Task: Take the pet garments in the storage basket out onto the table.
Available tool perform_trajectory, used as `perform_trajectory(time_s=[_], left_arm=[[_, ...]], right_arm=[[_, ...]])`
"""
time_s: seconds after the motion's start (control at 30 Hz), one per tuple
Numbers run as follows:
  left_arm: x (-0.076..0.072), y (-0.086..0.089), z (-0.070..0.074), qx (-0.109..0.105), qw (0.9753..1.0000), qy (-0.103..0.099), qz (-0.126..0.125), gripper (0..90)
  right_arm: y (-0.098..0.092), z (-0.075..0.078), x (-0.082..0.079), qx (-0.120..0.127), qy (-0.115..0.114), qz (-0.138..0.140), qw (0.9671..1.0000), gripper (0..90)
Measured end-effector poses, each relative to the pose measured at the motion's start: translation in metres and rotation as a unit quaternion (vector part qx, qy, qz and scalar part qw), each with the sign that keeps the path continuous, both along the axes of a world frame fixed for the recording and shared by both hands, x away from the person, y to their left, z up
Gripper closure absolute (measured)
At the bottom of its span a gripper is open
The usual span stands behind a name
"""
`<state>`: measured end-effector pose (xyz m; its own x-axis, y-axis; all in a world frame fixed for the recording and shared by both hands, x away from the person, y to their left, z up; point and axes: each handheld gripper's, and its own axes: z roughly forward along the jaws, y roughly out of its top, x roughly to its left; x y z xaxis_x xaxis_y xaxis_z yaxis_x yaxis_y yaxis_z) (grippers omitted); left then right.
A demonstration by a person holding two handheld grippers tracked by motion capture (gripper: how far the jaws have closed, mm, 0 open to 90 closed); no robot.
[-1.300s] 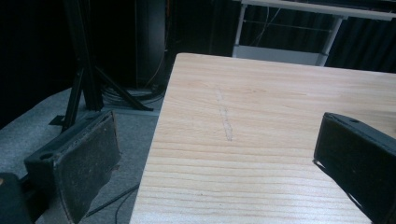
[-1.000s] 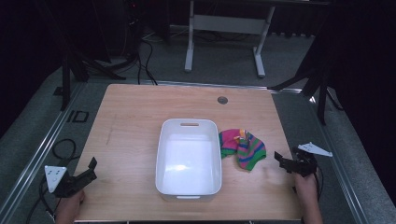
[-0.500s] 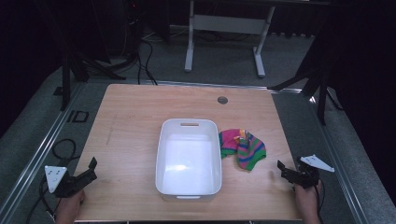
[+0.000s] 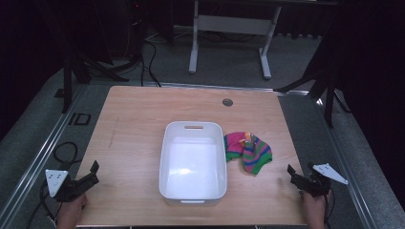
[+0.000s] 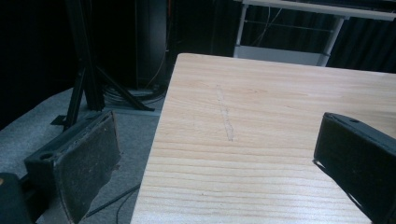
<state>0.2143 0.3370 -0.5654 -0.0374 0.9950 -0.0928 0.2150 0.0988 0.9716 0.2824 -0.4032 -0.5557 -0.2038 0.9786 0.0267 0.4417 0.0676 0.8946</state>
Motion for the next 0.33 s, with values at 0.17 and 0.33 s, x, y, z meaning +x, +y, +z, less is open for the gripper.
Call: perform_trajectory(time_s=[0.17,0.33], left_arm=[[0.0000,0.0002,0.0000,-0.002,1.0000,-0.001,0.000,0.9],[0.0000,0.0003,0.0000,-0.002,1.0000,-0.001,0.000,0.9]], right_arm=[[-0.0006,-0.0001,0.0014,0.002,0.007,-0.006,1.0000,12.8],[0.0006,-0.0001,0.0021,-0.004,0.010,-0.006,0.9999,13.1]])
